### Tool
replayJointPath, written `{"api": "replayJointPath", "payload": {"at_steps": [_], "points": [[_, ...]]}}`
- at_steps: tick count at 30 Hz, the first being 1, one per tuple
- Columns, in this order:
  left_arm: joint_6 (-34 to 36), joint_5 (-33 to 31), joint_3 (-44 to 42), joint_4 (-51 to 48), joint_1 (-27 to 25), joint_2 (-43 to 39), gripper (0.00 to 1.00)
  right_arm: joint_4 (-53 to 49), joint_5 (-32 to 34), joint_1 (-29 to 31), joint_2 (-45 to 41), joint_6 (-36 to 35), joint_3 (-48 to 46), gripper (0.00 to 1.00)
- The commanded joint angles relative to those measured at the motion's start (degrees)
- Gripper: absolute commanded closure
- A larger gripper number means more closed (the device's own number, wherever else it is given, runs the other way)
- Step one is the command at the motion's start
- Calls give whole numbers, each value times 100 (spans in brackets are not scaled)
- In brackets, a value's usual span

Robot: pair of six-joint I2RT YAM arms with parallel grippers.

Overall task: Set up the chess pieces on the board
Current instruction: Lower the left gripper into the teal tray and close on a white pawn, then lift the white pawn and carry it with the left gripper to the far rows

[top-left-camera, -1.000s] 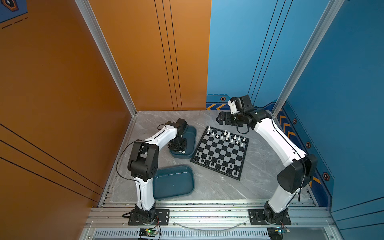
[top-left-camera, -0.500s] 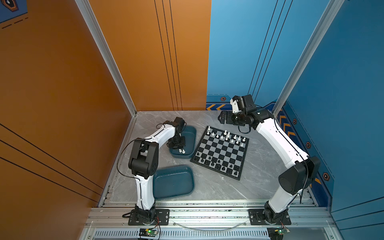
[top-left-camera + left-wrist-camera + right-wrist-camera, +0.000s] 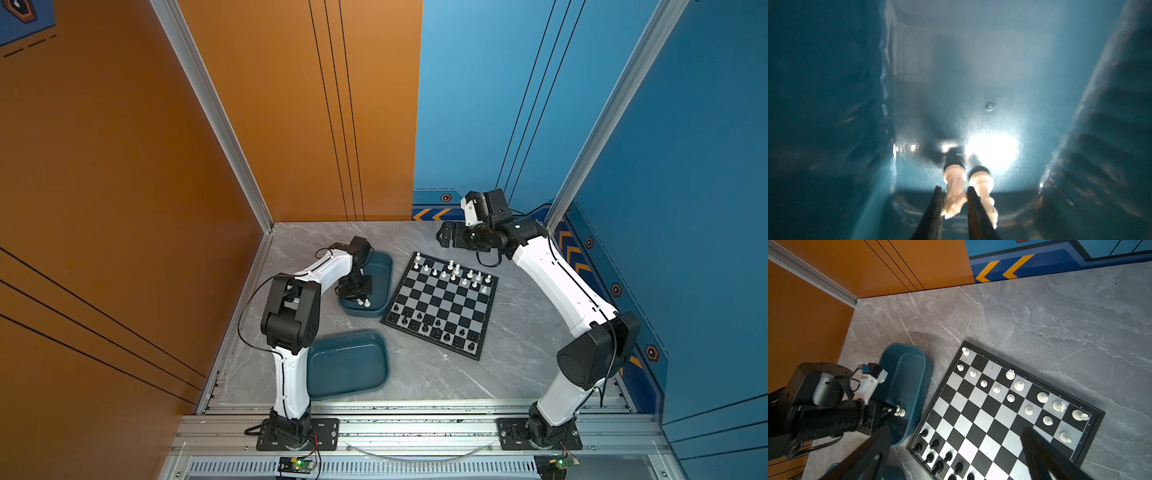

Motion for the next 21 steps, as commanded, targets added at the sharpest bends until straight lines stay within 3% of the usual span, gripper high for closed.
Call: {"api": "replayJointPath", "payload": {"at_steps": [1,12,21], "points": [[82,107,147,3,8,62,84,-165,167,-22,-118,86,12,0],[97,24,308,-102,47,-35,99,-174,203,-18,-181,79,12,0],[218,-220,1506,-932,99,-140,100,-156,203,-22,-304,70,-210,0]]}}
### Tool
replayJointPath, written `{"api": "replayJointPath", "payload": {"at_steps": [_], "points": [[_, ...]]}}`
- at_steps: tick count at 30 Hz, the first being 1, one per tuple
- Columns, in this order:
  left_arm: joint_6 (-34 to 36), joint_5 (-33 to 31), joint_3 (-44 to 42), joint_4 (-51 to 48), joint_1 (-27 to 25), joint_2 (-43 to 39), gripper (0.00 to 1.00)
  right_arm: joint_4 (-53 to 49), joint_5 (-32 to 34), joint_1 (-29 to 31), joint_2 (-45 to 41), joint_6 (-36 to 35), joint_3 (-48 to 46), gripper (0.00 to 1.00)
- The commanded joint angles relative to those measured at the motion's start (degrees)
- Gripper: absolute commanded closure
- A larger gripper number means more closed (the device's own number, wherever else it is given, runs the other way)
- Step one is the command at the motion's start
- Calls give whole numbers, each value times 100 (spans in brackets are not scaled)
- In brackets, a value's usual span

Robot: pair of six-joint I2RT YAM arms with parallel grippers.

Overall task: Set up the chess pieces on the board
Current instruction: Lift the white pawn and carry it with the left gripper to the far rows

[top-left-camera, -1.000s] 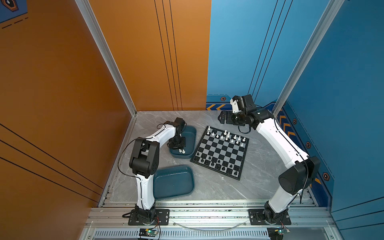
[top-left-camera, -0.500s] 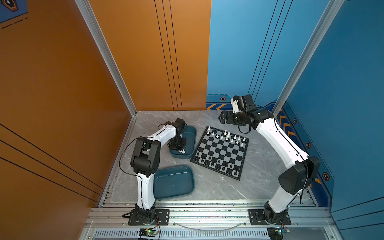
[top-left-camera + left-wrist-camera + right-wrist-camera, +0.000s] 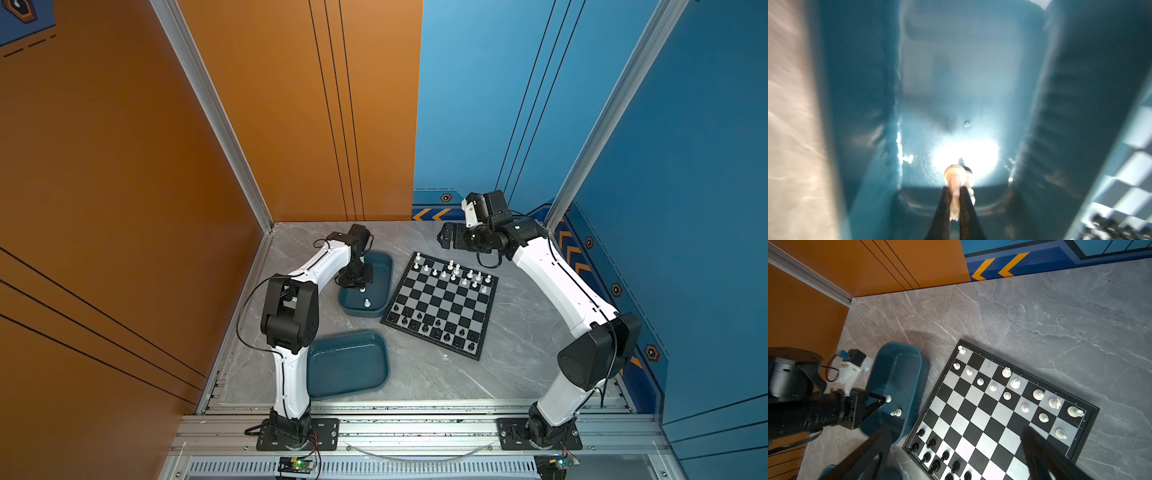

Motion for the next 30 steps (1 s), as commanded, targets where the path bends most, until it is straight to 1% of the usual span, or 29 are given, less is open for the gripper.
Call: {"api": "replayJointPath", "payload": {"at_steps": [1,5,9,18,22,24,25,30], "points": [[115,-230,615,-558,10,-133,100,-123,144,-22,-295,70,-128,0],[150,-301,1460,-903,-167,42,100,-105,188,-29,-471,78,-284,0],[151,-279,2384,-1080,-518,443,100,-114,258,-65,-712,79,-462,0],[-71,-45,4759,-1119,-1293,2142,100,-312,344,-353,-1322,14,-837,0],[-188,175,5724,-1110,-1560,2921,100,-427,342,-498,-1612,-52,-1004,0],[-227,163,5979,-1044,-1667,3145,100,-470,333,-568,-1748,-70,-1095,0],[-255,157,5972,-969,-1704,3199,100,-490,324,-606,-1823,-79,-1139,0],[-420,230,5599,-503,-1790,3239,100,-509,294,-804,-2180,-123,-1428,0]]}}
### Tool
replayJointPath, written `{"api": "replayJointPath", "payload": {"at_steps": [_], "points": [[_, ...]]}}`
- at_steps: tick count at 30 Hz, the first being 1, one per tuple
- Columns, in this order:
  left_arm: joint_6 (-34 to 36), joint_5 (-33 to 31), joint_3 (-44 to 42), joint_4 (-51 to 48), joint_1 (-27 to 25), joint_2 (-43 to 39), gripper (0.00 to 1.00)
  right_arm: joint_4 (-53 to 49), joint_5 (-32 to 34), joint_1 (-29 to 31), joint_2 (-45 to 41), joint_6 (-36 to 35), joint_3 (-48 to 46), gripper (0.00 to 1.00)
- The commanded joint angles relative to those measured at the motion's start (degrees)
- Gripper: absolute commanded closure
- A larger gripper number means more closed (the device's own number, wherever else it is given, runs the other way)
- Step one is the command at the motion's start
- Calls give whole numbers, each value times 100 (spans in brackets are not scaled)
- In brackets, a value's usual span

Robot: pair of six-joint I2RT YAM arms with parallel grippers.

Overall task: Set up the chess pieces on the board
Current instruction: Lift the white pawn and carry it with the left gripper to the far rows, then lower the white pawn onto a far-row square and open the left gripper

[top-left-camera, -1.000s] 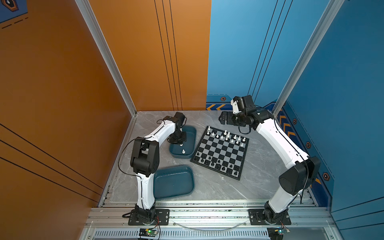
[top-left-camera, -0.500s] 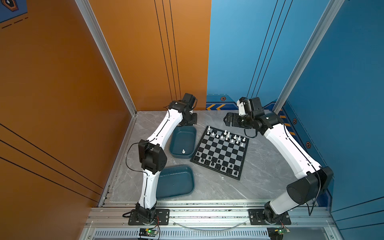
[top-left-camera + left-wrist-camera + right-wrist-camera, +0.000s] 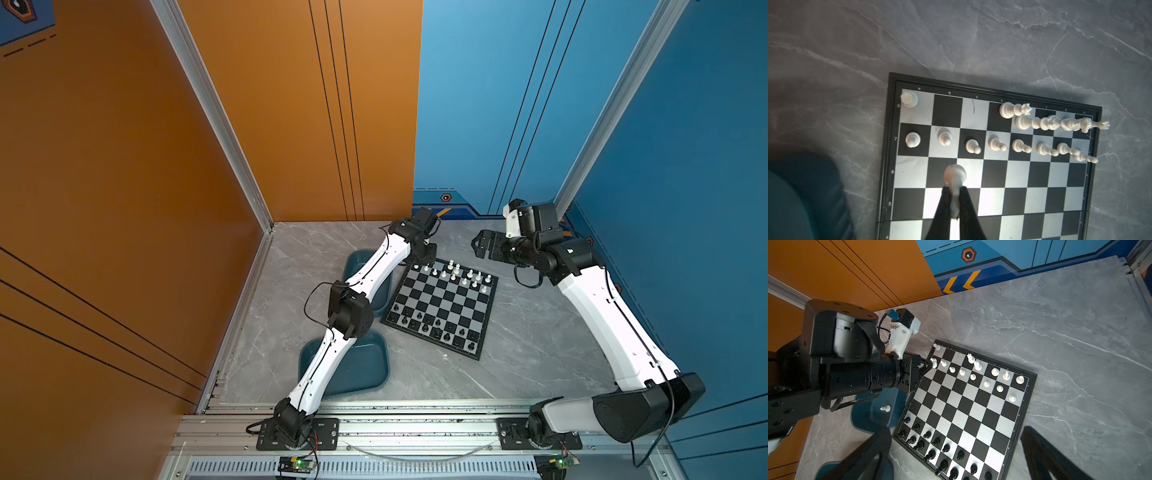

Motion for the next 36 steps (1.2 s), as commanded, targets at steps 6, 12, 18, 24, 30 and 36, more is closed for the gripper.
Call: {"api": "replayJointPath", "payload": {"at_steps": [6,12,18,24,30,36], "points": [[-325,133,-15,637,-48,193,100,-190,13,-318,-549,-96,-477,0],[-403,18,6,1065,-35,423,100,-201,-81,-523,-671,-88,-586,0],[-423,-111,108,1215,14,589,100,-189,-82,-611,-658,-106,-548,0],[-337,-228,101,1269,126,655,100,-149,-107,-658,-575,-71,-520,0],[-354,-174,101,1371,200,713,100,-148,-81,-657,-458,-35,-421,0],[-322,-173,108,1399,216,768,100,-175,-11,-657,-393,-27,-315,0]]}}
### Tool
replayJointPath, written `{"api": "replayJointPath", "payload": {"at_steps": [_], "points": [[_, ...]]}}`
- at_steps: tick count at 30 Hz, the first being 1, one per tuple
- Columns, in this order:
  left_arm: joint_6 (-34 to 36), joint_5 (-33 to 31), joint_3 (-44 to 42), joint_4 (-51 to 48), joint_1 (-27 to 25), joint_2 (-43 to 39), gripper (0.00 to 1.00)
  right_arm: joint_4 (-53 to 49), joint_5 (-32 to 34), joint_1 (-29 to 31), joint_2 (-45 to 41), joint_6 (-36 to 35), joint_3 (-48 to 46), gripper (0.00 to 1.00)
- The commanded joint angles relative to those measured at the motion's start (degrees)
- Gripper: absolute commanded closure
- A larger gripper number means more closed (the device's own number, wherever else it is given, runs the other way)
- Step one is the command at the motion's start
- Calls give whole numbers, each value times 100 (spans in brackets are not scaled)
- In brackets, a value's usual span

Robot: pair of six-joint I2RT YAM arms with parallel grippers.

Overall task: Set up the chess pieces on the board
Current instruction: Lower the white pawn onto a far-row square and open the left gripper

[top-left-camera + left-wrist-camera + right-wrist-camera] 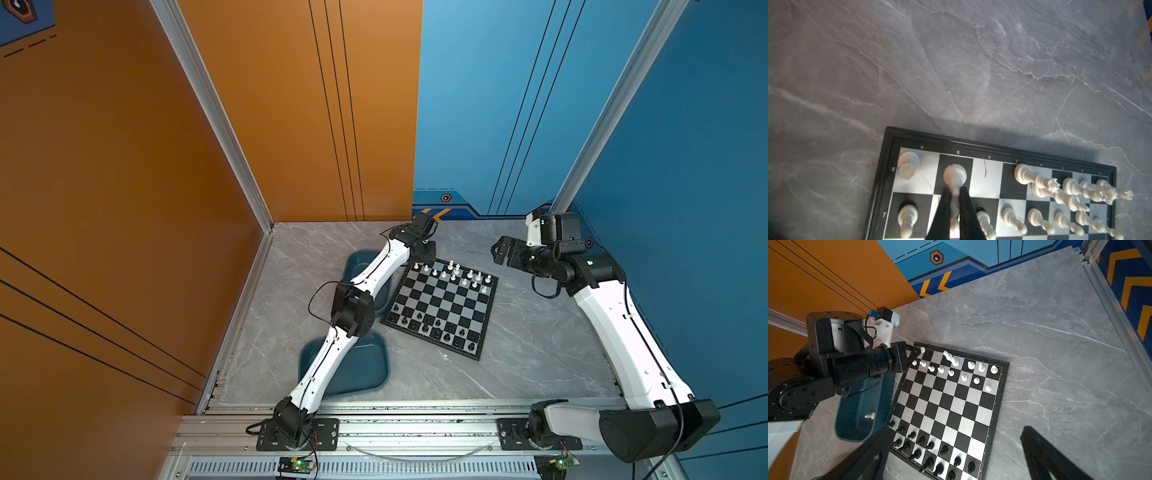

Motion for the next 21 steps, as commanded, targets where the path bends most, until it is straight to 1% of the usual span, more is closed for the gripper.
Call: {"api": "replayJointPath", "payload": {"at_steps": [1,21], "points": [[38,-92,108,49,21,129,100,-142,48,-29,61,-19,217,0],[-102,128,-93,76,82,53,100,-163,110,-27,114,-2,268,0]]}}
